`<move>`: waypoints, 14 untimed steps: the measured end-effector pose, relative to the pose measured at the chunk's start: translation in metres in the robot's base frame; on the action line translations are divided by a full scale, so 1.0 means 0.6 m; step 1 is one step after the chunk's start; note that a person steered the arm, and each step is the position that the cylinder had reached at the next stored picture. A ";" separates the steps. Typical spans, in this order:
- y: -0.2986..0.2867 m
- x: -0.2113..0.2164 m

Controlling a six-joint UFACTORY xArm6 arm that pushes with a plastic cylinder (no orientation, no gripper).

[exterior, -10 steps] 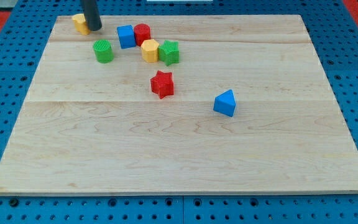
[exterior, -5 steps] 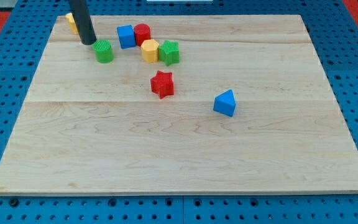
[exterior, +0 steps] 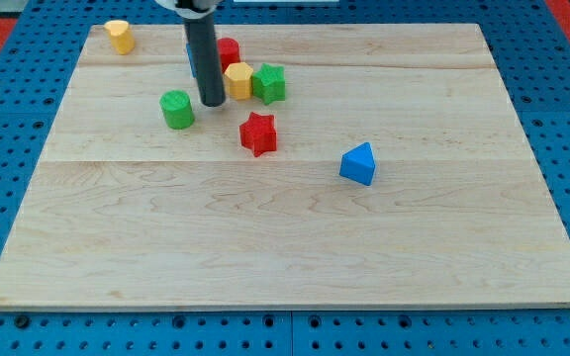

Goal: Push yellow hexagon closer to the yellow heart

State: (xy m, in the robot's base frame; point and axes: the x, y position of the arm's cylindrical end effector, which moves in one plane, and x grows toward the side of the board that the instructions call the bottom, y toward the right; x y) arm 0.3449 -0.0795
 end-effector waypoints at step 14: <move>-0.228 -0.061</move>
State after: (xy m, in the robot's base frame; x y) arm 0.3085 -0.2161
